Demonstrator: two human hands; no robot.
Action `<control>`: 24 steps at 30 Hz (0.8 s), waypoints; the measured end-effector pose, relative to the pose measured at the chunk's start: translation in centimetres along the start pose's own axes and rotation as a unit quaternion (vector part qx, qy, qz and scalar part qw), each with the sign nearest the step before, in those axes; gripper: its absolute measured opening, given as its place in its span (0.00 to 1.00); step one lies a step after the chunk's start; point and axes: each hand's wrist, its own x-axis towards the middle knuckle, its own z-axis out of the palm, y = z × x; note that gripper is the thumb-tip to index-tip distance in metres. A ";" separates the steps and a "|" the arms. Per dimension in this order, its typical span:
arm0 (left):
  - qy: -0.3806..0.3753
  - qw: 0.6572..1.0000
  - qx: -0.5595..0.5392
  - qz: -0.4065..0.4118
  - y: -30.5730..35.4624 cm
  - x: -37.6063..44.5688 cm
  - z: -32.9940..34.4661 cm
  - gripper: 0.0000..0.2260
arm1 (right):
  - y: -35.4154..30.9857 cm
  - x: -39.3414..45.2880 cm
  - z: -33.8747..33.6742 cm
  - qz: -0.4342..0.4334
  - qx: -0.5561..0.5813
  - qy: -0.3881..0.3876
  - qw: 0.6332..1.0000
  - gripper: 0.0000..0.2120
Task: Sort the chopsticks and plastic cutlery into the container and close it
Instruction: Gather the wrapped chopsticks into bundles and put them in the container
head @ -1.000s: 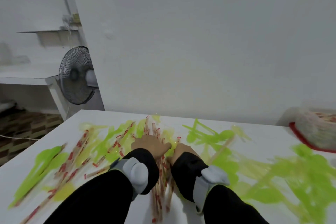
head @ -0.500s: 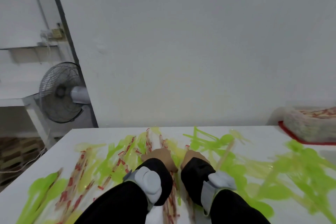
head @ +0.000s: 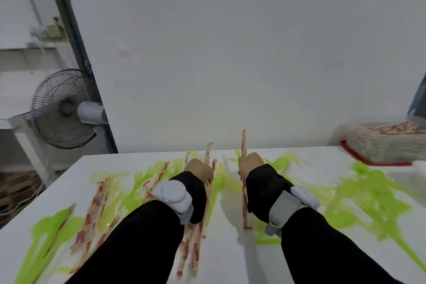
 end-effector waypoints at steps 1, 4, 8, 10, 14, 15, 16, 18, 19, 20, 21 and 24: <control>-0.003 0.998 -0.068 -0.007 0.2 0.2 -0.7 0.09 | -0.3 0.2 0.0 -0.009 0.050 0.010 0.999 0.16; -0.003 0.971 -0.237 -0.008 0.7 -0.4 -3.1 0.02 | -1.6 -0.6 0.3 0.022 0.239 0.009 0.971 0.08; -0.036 0.922 -0.382 0.054 1.9 -2.0 -5.2 0.04 | -2.3 -2.1 0.9 0.014 0.284 -0.094 0.954 0.06; -0.024 0.919 -0.382 0.098 2.6 -3.2 -5.8 0.04 | -2.8 -3.2 1.3 -0.034 0.242 -0.132 0.961 0.09; 0.018 0.879 -0.451 0.154 4.0 -4.5 -6.5 0.05 | -2.6 -4.0 2.2 -0.163 0.218 -0.171 0.947 0.14; 0.026 0.865 -0.475 0.159 4.5 -4.9 -6.5 0.05 | -2.3 -4.0 2.4 -0.191 0.219 -0.170 0.941 0.19; 0.030 0.853 -0.492 0.169 4.8 -5.2 -6.5 0.06 | -2.2 -4.2 2.6 -0.212 0.226 -0.167 0.936 0.23; 0.029 0.836 -0.510 0.199 5.5 -5.9 -6.4 0.07 | -2.1 -4.5 2.5 -0.235 0.254 -0.169 0.923 0.27; 0.029 0.831 -0.509 0.221 5.8 -6.3 -6.2 0.08 | -2.1 -4.5 2.2 -0.239 0.264 -0.176 0.917 0.27; 0.034 0.831 -0.500 0.241 5.9 -6.6 -6.0 0.10 | -2.1 -4.6 1.9 -0.246 0.267 -0.191 0.912 0.25; 0.037 0.832 -0.487 0.262 5.9 -6.9 -5.8 0.12 | -2.0 -4.6 1.5 -0.252 0.268 -0.210 0.906 0.22; 0.022 0.834 -0.464 0.298 5.7 -7.3 -4.7 0.17 | -1.2 -4.6 0.5 -0.243 0.248 -0.247 0.905 0.13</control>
